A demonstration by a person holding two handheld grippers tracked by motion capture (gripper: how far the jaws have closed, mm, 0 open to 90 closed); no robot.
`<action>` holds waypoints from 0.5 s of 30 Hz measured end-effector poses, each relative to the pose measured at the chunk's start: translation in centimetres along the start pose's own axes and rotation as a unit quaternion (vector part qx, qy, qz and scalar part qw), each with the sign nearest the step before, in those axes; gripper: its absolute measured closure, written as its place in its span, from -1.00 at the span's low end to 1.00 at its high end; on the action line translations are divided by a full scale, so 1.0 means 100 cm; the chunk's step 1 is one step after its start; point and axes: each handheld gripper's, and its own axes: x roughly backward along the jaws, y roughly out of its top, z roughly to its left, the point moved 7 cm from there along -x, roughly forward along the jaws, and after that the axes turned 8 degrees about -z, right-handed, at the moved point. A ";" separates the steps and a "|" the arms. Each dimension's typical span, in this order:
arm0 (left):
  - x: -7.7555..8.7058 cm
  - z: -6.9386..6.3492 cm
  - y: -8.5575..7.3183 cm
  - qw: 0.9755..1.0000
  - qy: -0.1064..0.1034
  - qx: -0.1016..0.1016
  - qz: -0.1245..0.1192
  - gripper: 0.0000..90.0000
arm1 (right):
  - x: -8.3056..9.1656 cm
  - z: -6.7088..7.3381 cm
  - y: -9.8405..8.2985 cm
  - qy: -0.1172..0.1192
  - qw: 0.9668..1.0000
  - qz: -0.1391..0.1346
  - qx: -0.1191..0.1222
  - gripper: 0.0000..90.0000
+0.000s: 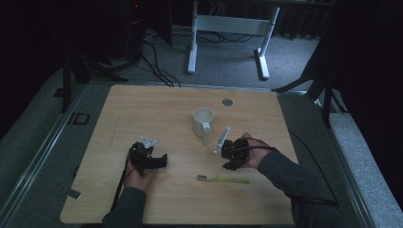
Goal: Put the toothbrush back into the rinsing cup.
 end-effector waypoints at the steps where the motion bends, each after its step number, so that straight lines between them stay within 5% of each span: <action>1: 0.000 0.000 0.000 1.000 0.000 0.000 0.000 -0.84 | -0.001 0.000 0.000 0.000 1.000 0.000 0.001 0.37; 15: 0.000 -0.001 0.000 1.000 0.000 0.000 0.000 -0.84 | -0.008 0.006 0.005 0.005 1.000 0.007 0.009 0.33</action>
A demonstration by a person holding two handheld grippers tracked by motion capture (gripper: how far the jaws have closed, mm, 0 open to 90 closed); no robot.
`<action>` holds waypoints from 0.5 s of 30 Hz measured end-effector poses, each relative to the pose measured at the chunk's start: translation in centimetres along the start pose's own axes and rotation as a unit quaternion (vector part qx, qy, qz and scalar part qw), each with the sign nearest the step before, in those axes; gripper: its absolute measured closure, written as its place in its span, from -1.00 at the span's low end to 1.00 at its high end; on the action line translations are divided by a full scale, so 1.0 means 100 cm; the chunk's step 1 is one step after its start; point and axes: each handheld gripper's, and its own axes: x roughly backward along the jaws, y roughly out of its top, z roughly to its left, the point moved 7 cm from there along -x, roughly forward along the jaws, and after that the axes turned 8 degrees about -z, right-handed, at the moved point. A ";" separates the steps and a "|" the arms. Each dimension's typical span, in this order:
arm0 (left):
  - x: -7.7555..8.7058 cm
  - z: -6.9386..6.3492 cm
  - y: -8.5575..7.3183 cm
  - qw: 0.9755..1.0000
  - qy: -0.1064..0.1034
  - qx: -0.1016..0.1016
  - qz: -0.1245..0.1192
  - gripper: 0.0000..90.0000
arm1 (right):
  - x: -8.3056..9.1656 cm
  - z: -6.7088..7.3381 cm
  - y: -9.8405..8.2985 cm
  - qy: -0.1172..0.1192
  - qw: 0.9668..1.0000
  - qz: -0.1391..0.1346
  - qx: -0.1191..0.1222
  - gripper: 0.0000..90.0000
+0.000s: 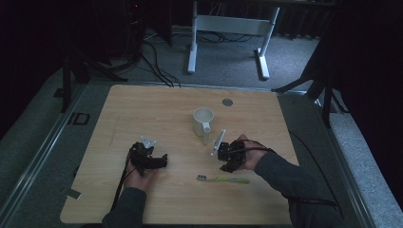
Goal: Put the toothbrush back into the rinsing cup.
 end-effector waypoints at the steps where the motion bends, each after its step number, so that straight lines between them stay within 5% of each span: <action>1: 0.000 0.000 0.000 1.000 0.000 0.000 0.000 -0.84 | 0.000 0.001 0.000 0.000 1.000 0.001 0.000 0.33; 15: 0.000 0.000 0.000 1.000 0.000 0.000 0.000 -0.84 | -0.009 0.008 0.002 0.010 1.000 0.014 0.009 0.35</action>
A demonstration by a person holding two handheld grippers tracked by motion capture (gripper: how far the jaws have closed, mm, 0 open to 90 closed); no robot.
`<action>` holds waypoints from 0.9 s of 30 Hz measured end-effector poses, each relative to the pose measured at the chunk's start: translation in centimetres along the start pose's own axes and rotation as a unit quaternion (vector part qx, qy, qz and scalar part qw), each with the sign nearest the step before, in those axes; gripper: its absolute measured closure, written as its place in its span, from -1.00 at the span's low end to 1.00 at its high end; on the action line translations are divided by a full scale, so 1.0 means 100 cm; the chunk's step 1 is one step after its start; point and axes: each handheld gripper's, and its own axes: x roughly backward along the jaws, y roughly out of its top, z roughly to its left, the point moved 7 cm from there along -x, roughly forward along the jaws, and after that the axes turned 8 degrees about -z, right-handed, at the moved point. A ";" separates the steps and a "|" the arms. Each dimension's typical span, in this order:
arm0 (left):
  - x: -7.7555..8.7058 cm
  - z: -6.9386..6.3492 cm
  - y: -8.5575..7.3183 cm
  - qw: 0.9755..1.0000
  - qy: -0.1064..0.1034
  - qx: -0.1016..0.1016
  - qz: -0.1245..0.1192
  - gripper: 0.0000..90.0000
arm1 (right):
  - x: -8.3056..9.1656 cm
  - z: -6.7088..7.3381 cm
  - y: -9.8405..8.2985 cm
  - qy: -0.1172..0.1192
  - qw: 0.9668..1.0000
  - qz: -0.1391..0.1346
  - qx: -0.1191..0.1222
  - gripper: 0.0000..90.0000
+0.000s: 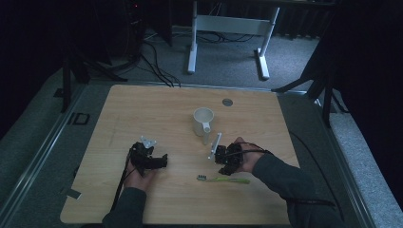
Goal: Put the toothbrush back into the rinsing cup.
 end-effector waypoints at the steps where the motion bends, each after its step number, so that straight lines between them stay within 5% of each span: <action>1: 0.000 0.000 0.000 1.000 0.000 0.000 0.000 -0.84 | 0.000 0.000 0.000 0.001 1.000 0.000 0.001 0.35; 27: 0.000 -0.001 0.000 1.000 0.000 0.000 -0.001 -0.84 | -0.015 0.009 0.000 0.014 1.000 0.017 0.006 0.35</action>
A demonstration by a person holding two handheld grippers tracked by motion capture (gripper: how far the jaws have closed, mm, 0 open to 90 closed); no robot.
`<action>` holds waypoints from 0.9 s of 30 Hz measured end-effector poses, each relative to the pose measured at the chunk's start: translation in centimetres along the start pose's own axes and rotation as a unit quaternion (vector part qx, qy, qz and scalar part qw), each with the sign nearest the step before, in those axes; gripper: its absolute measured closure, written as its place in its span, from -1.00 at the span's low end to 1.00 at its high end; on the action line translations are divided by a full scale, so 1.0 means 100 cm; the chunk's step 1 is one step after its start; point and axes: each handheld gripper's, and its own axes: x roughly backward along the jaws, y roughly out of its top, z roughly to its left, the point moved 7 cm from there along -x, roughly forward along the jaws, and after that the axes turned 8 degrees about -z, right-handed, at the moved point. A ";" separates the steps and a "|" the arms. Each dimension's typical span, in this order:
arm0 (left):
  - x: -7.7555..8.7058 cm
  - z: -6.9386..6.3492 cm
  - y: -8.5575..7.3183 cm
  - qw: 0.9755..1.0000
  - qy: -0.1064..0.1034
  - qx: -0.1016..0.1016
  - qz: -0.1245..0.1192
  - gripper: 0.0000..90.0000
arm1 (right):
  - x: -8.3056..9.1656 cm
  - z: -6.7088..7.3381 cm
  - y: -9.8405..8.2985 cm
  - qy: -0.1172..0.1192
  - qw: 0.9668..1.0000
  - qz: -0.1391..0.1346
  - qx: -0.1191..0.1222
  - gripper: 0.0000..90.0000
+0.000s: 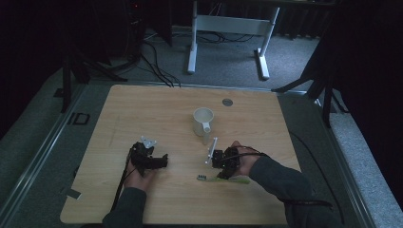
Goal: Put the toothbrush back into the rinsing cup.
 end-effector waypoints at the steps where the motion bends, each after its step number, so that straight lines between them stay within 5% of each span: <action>1: 0.000 0.000 0.000 1.000 0.000 0.000 0.000 -0.84 | -0.001 0.001 0.000 0.001 1.000 0.001 0.000 0.35; 27: 0.000 0.000 0.000 1.000 0.000 0.000 0.000 -0.84 | -0.016 0.010 0.002 0.013 1.000 0.013 0.008 0.37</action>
